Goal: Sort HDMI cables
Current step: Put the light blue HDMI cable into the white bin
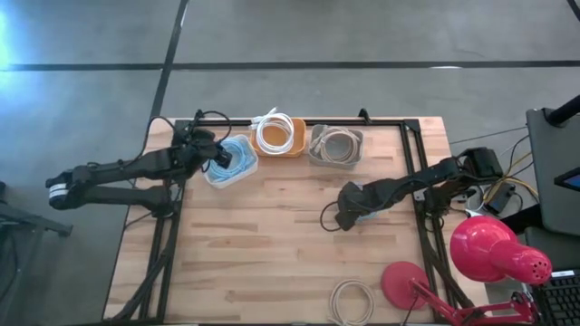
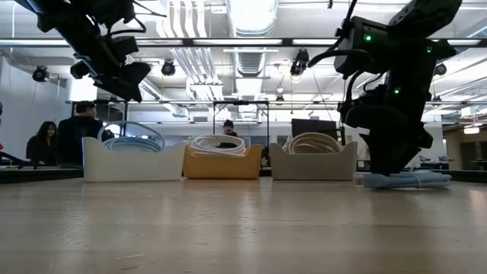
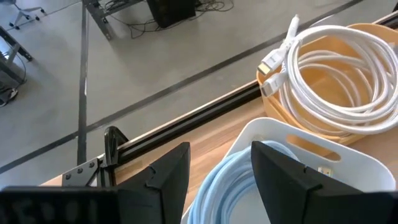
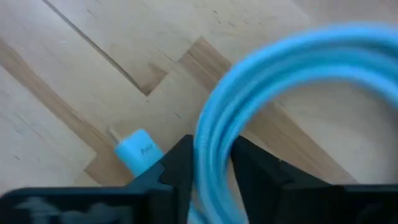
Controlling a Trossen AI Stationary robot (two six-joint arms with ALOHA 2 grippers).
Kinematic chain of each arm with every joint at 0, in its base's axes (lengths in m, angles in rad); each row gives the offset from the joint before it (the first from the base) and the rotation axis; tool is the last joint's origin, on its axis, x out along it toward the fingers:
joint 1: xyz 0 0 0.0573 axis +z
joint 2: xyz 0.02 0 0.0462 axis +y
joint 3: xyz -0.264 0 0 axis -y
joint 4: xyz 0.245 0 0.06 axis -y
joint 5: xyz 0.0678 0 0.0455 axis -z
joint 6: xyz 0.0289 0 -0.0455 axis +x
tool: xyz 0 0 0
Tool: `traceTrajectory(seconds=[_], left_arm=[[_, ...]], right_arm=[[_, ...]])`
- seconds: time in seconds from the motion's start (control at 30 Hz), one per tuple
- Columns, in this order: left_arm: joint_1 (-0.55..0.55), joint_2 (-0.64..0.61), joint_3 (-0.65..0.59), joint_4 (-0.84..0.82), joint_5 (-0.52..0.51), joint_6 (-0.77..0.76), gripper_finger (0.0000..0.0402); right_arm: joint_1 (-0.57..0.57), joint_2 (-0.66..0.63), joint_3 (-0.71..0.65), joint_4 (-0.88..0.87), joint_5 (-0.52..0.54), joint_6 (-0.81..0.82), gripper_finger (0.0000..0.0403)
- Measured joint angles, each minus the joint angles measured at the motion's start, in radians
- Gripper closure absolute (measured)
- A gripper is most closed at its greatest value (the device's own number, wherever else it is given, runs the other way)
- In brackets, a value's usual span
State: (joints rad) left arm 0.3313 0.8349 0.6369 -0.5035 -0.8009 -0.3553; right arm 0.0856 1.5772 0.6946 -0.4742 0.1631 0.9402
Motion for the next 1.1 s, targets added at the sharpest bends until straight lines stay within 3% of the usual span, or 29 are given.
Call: traceTrajectory(seconds=[0.13,0.3,0.5,0.7,0.97,1.1], left_arm=[[0.0,0.0,0.0,0.017,0.019,0.0,0.0218],[0.0,0.0,-0.001,0.055,0.152,0.003,0.0218],[0.0,0.005,-0.003,0.165,0.483,0.002,0.0218],[-0.008,0.069,-0.003,0.301,0.8,0.013,0.0218],[-0.044,0.257,-0.004,0.45,0.898,0.013,0.0219],[-0.065,0.35,-0.004,0.567,1.03,0.015,0.0219]], right_arm=[[-0.002,-0.012,0.04,0.006,-0.003,-0.038,0.0345],[-0.001,-0.028,0.123,0.029,-0.019,-0.119,0.0386],[0.006,-0.022,0.248,0.029,-0.018,-0.235,0.0386],[0.02,0.011,0.35,0.107,0.003,-0.483,0.0385],[0.021,0.132,0.421,0.356,0.023,-0.832,0.0385],[0.014,0.208,0.474,0.366,0.04,-0.93,0.0385]])
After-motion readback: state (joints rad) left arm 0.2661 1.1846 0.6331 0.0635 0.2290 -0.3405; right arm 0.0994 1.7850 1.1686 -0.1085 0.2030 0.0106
